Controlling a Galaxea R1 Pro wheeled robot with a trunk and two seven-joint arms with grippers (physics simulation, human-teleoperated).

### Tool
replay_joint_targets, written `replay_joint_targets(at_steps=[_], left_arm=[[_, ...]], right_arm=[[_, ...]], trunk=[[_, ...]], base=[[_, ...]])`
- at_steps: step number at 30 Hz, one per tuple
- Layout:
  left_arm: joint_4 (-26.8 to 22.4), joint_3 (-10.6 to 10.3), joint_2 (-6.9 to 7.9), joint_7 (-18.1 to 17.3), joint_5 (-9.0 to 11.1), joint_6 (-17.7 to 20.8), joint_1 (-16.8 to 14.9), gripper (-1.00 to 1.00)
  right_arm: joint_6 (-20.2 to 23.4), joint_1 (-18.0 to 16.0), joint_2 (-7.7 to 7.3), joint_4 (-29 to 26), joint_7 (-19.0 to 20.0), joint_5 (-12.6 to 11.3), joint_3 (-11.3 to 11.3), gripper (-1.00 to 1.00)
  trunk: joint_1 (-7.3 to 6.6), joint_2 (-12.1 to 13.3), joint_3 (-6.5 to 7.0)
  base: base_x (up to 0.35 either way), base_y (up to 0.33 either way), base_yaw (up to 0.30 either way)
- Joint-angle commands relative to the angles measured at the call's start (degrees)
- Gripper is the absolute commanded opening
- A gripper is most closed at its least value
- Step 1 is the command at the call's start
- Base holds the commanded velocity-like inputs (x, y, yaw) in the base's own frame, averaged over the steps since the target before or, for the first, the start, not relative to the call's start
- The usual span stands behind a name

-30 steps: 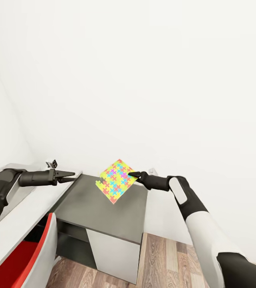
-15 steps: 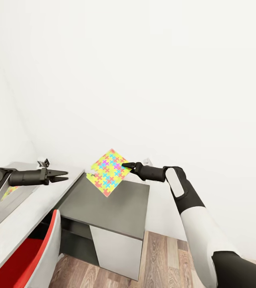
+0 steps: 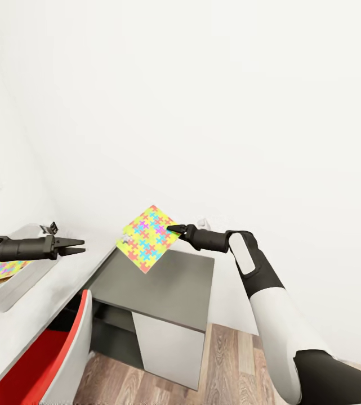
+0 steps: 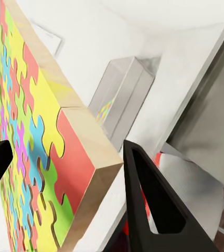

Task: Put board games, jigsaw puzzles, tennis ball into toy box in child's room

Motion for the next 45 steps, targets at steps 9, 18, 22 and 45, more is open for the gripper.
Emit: replay_joint_targets(at_steps=[9,18,22,45], left_arm=[[0.03,-0.29,0.11,-0.26,0.09,0.59,-0.09,1.00],[0.04,-0.29,0.10,-0.26,0.09,0.61,-0.09,1.00],[0.03,-0.25,0.05,-0.26,0.09,0.61,-0.09,1.00],[0.03,-0.22,-0.06,-0.26,0.09,0.68,-0.08,1.00]], right_arm=[[0.30,-0.06,0.07,-0.03,-0.77,0.39,-0.26,-1.00],[0.26,-0.06,0.07,-0.03,-1.45,0.47,-0.26,-1.00],[0.19,-0.06,0.07,-0.03,-1.47,0.47,-0.26,-1.00],[0.17,-0.06,0.07,-0.03,-1.47,0.47,-0.26,-1.00]], trunk=[[0.04,-0.14,-0.14],[0.04,-0.14,-0.14],[0.04,-0.14,-0.14],[0.04,-0.14,-0.14]], base=[[-0.044,0.002,0.271],[-0.061,0.000,0.290],[-0.004,0.000,0.291],[0.001,-0.017,0.291]])
